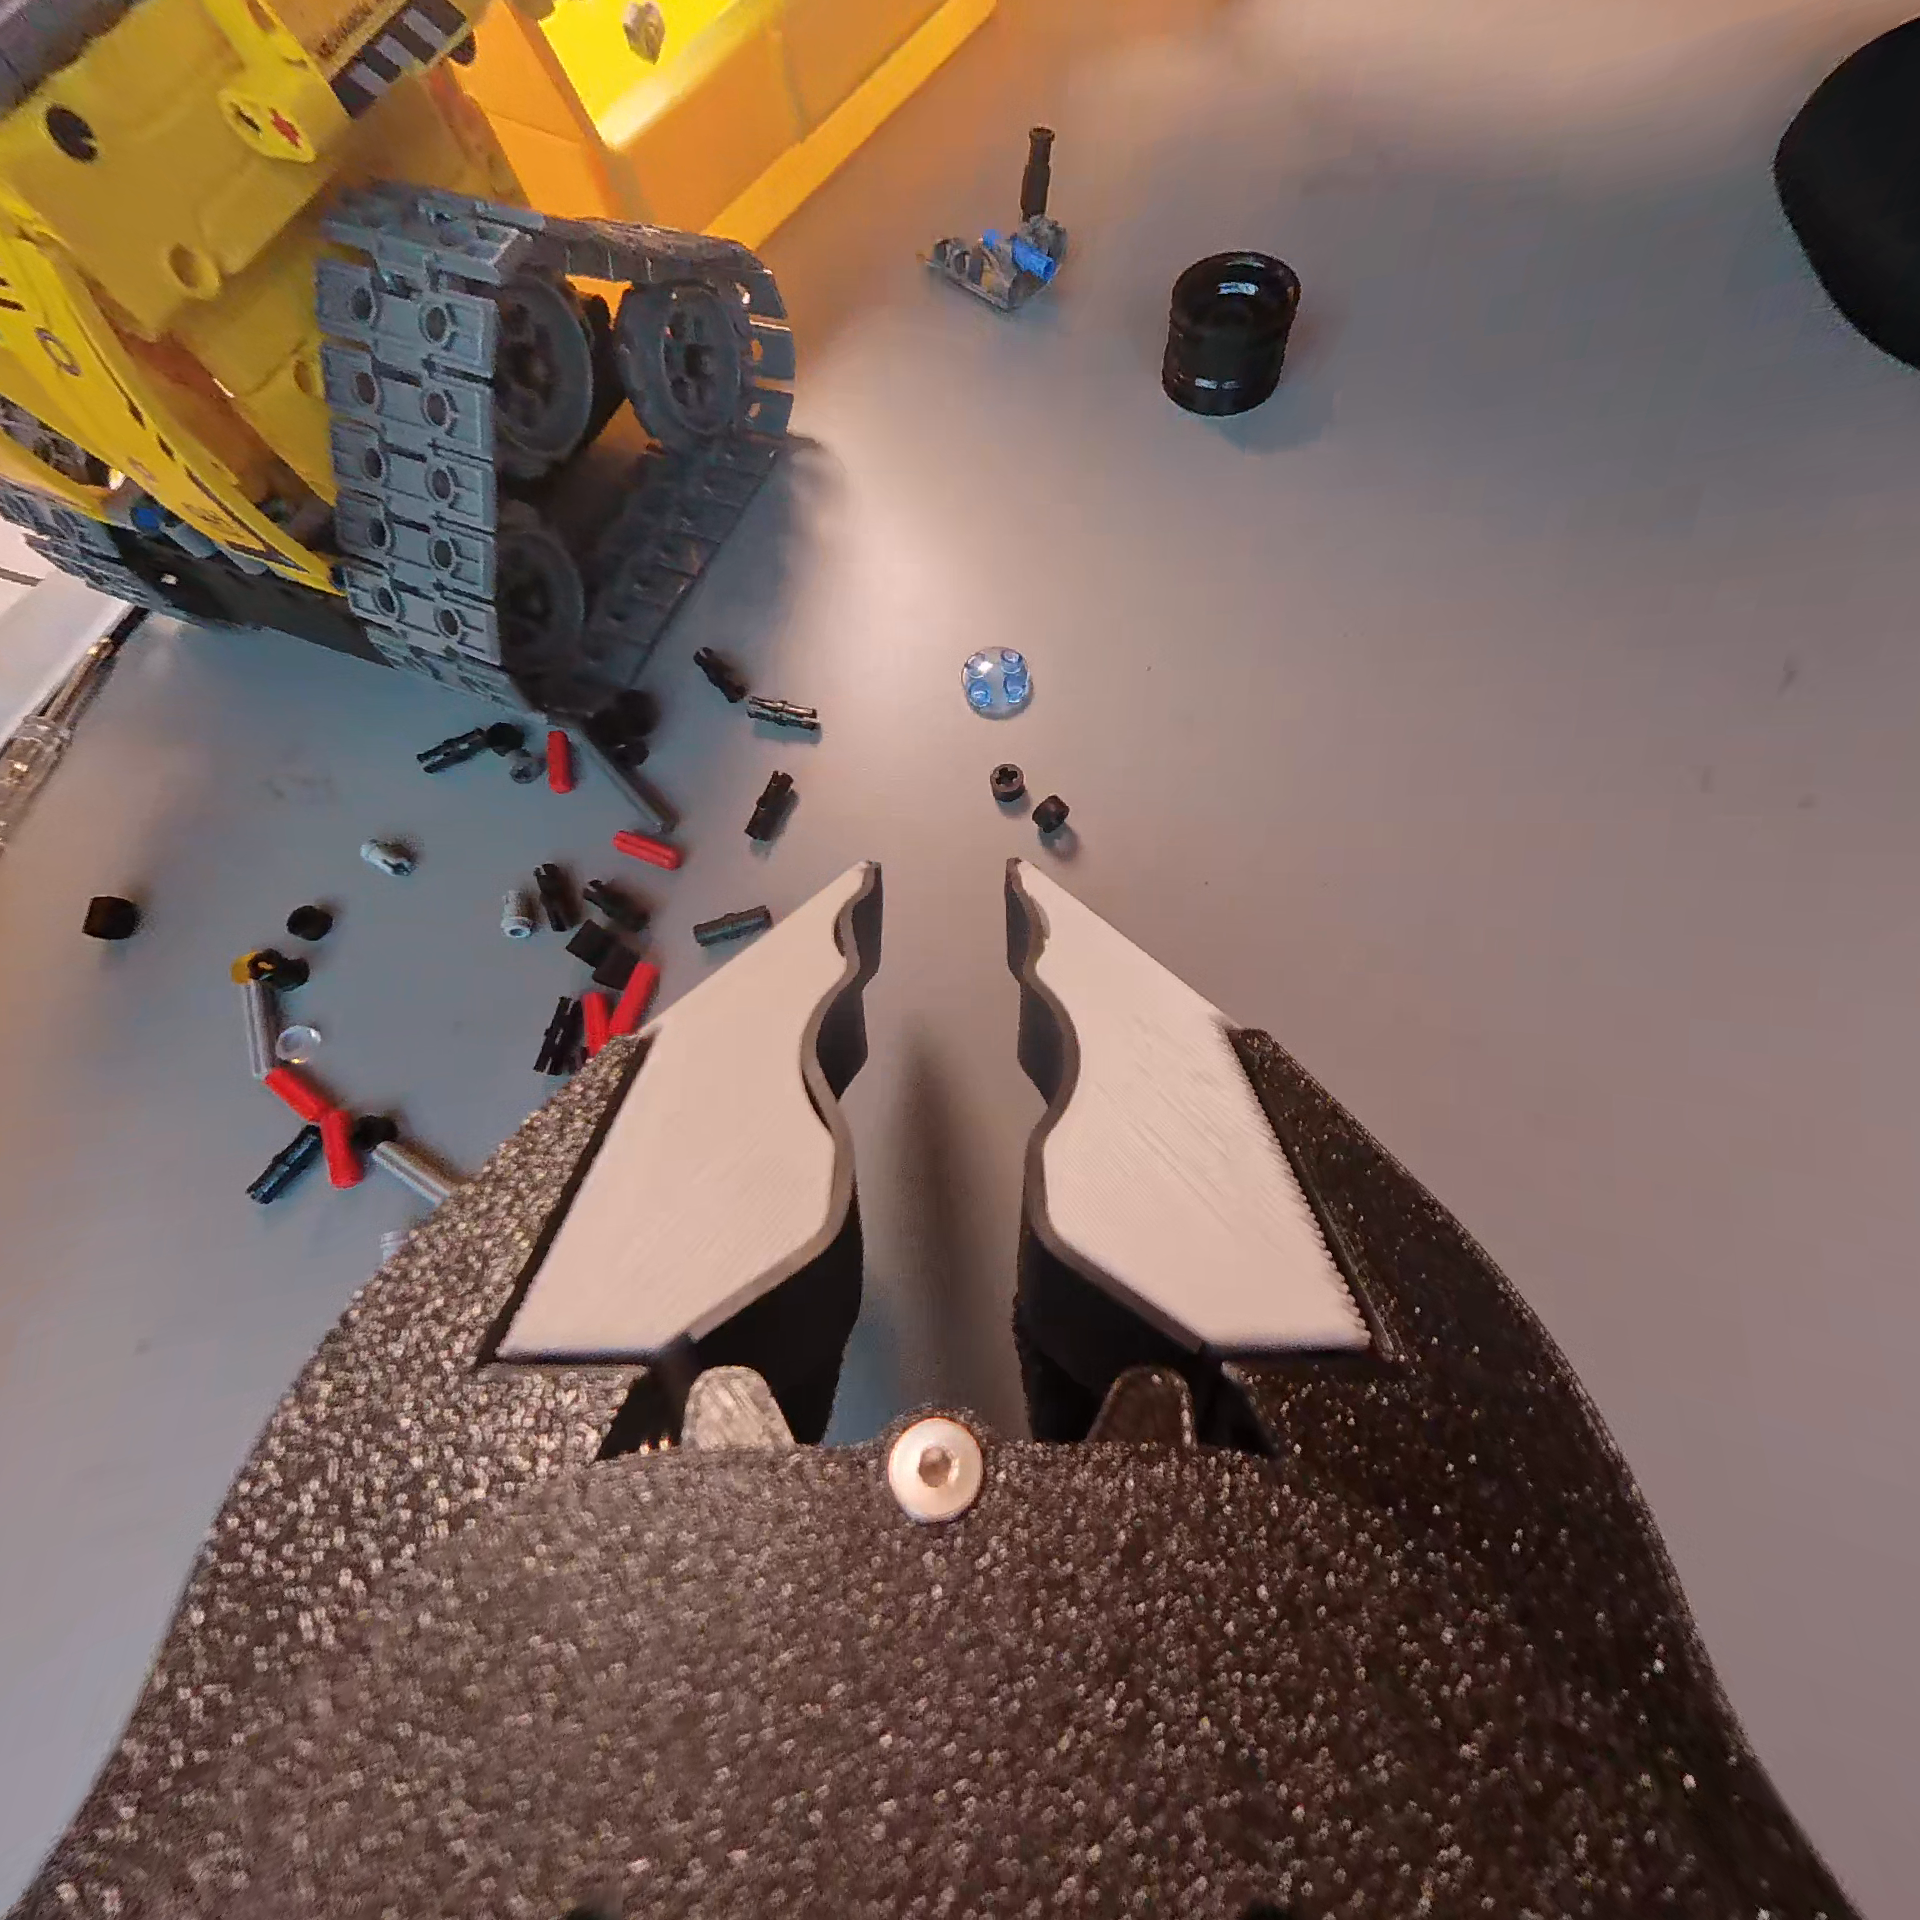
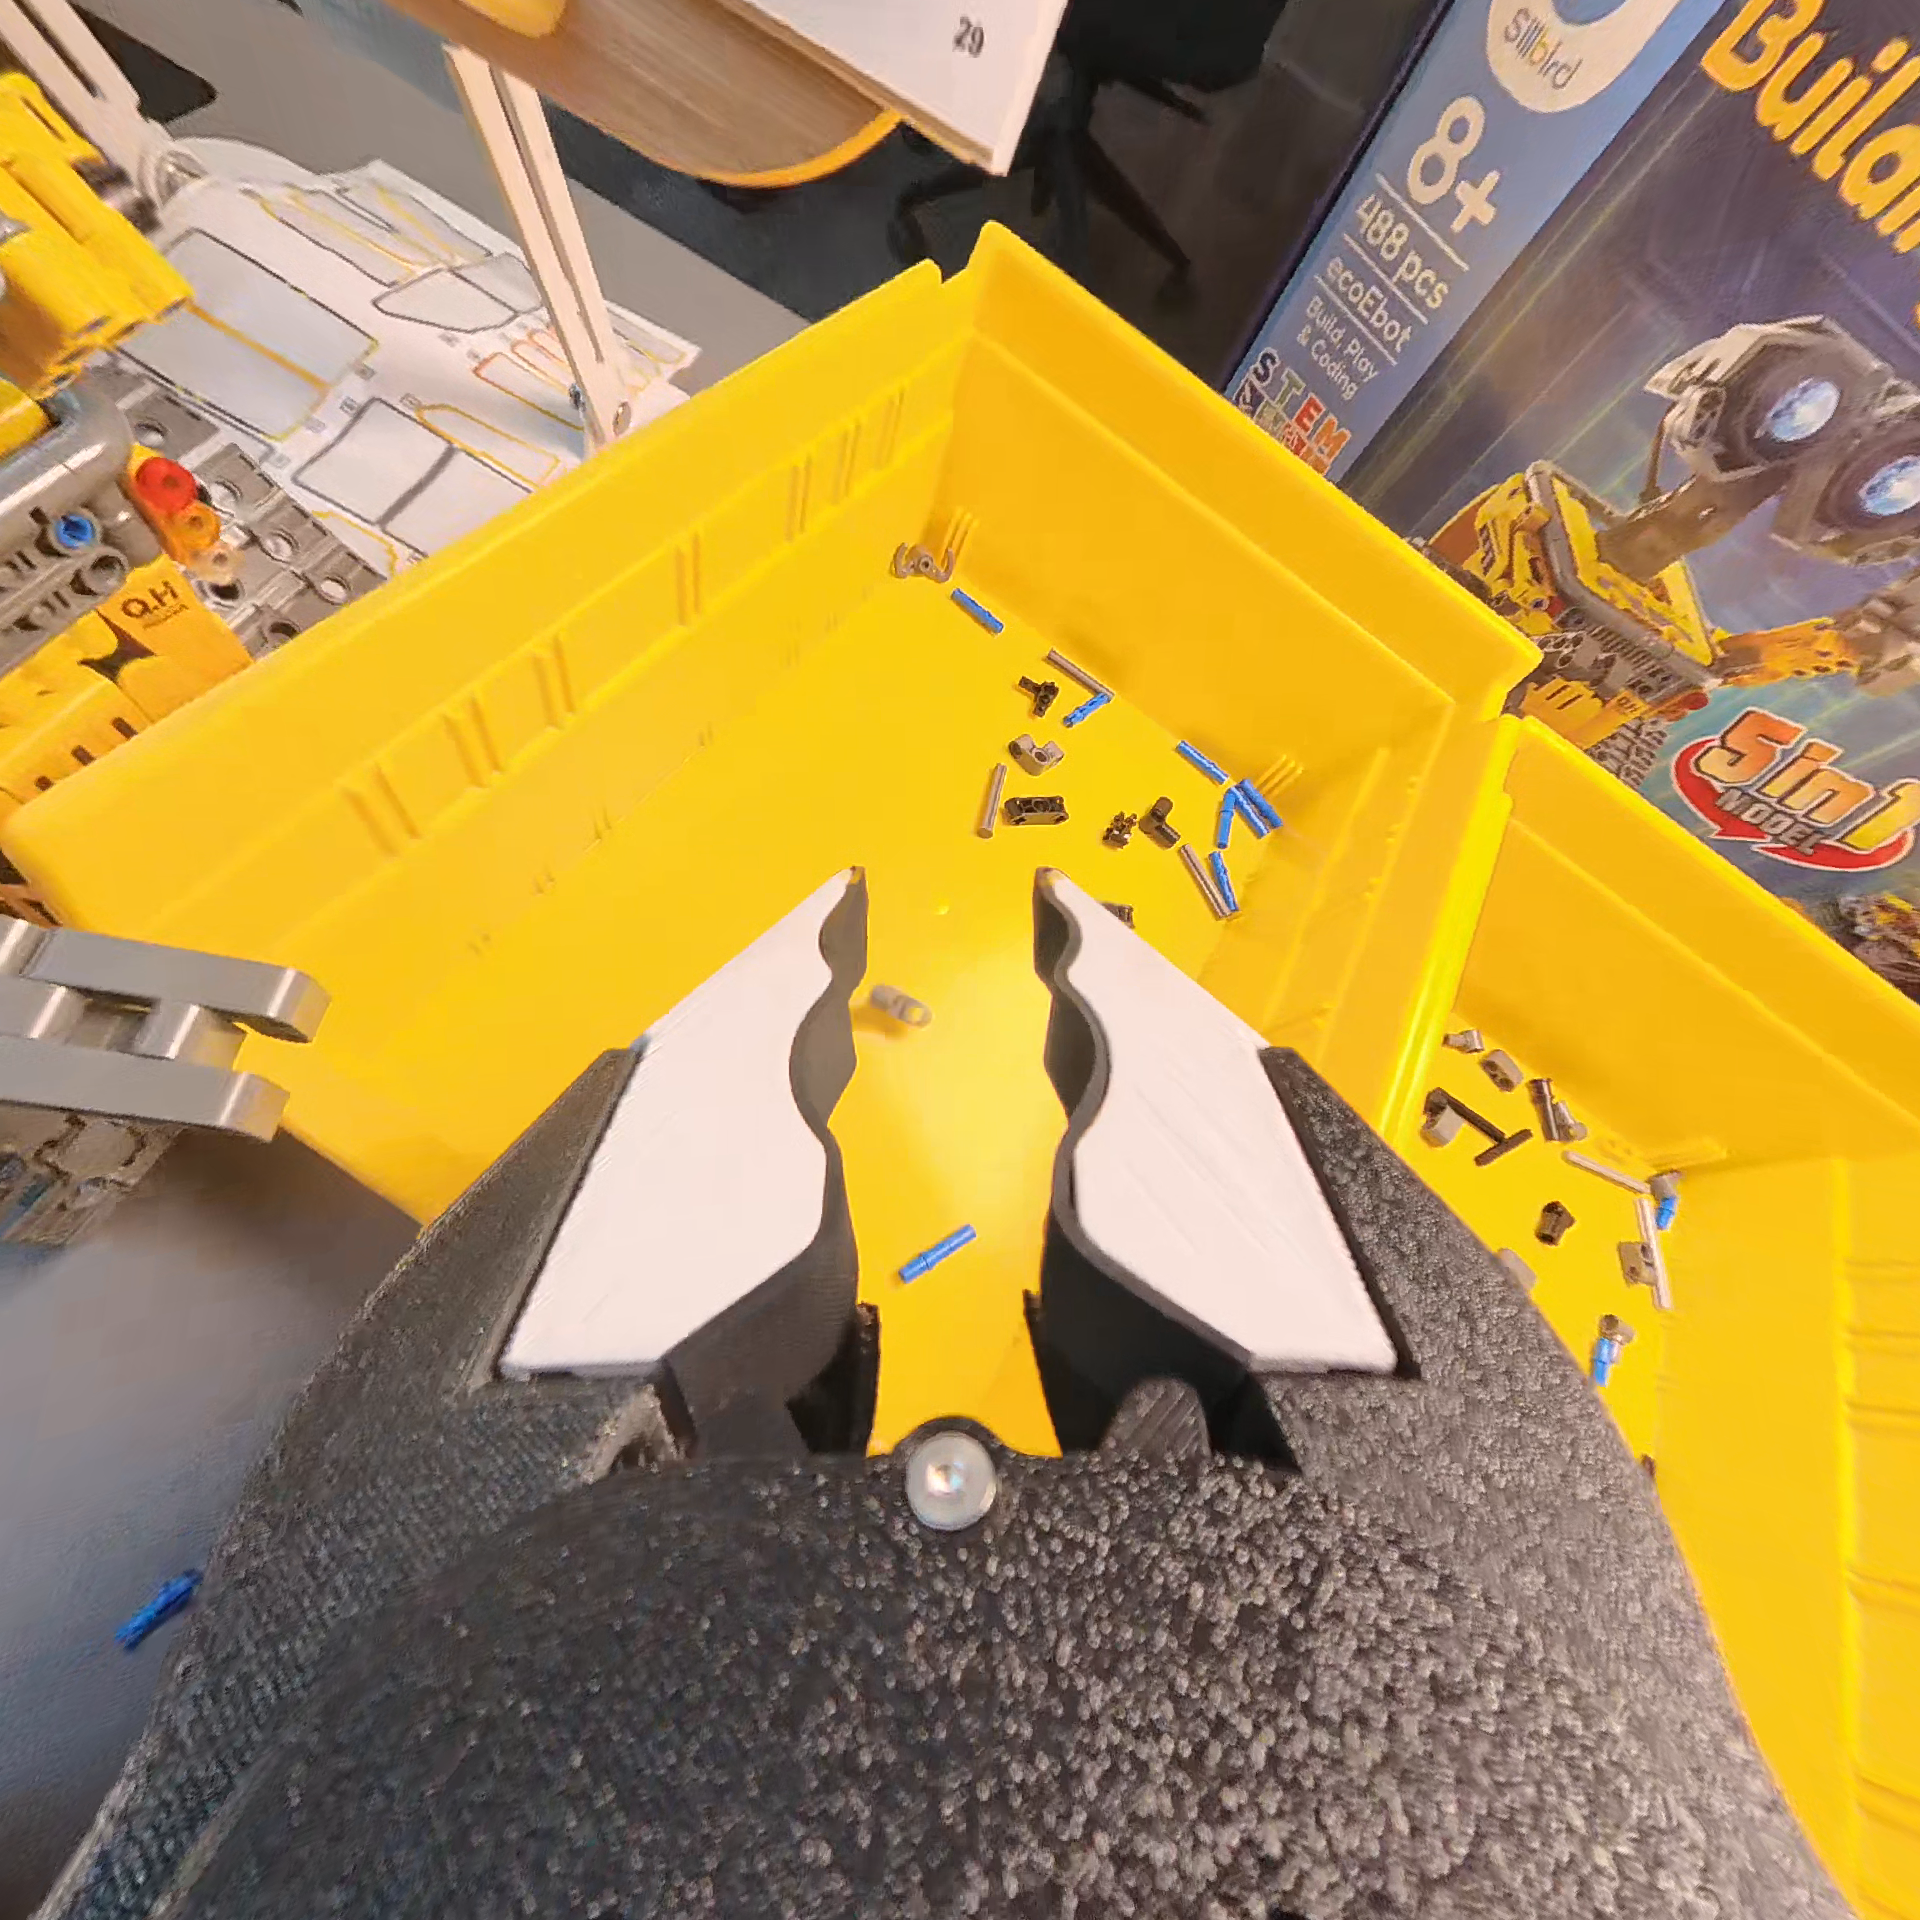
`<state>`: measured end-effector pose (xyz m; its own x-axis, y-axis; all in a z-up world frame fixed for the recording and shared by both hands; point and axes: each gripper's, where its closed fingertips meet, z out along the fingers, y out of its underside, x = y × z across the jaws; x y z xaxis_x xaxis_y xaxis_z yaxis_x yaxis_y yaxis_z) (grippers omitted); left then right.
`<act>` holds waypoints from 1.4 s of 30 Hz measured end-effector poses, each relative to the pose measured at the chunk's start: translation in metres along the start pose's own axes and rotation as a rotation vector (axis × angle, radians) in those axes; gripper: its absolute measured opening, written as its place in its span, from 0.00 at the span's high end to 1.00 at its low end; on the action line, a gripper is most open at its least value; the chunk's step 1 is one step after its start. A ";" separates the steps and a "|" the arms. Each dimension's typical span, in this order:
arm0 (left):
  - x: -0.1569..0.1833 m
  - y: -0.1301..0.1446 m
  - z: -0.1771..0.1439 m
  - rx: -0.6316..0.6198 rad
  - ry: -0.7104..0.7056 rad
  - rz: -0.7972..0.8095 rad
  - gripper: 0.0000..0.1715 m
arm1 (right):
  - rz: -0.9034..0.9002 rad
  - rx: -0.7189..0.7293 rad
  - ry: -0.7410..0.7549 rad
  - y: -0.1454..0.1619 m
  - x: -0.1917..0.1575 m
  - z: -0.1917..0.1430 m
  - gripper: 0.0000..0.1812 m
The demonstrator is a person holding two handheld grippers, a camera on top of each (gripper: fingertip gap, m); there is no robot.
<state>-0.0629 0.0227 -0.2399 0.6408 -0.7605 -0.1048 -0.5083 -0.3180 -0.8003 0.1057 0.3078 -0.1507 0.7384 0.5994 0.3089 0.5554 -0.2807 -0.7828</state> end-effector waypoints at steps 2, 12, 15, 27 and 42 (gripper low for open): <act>0.002 0.001 0.000 -0.005 0.010 0.003 0.86 | 0.017 0.053 -0.016 -0.007 -0.004 -0.006 0.83; 0.023 -0.004 0.018 -0.058 0.076 0.014 0.88 | -0.085 0.234 -0.564 0.014 -0.152 -0.105 0.87; 0.022 -0.001 0.025 -0.090 0.053 0.043 0.93 | -0.182 0.232 -0.603 0.028 -0.184 -0.114 0.87; -0.035 0.012 0.015 -0.124 -0.159 -0.042 0.92 | -0.441 0.081 -0.724 0.068 -0.260 -0.102 0.87; 0.009 -0.009 0.039 -0.114 0.024 0.031 1.00 | -0.474 -0.106 -0.818 0.082 -0.278 -0.085 0.88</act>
<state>-0.0301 0.0410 -0.2562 0.6107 -0.7838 -0.1129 -0.5903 -0.3555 -0.7247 -0.0220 0.0549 -0.2548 -0.0471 0.9960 0.0759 0.7899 0.0837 -0.6075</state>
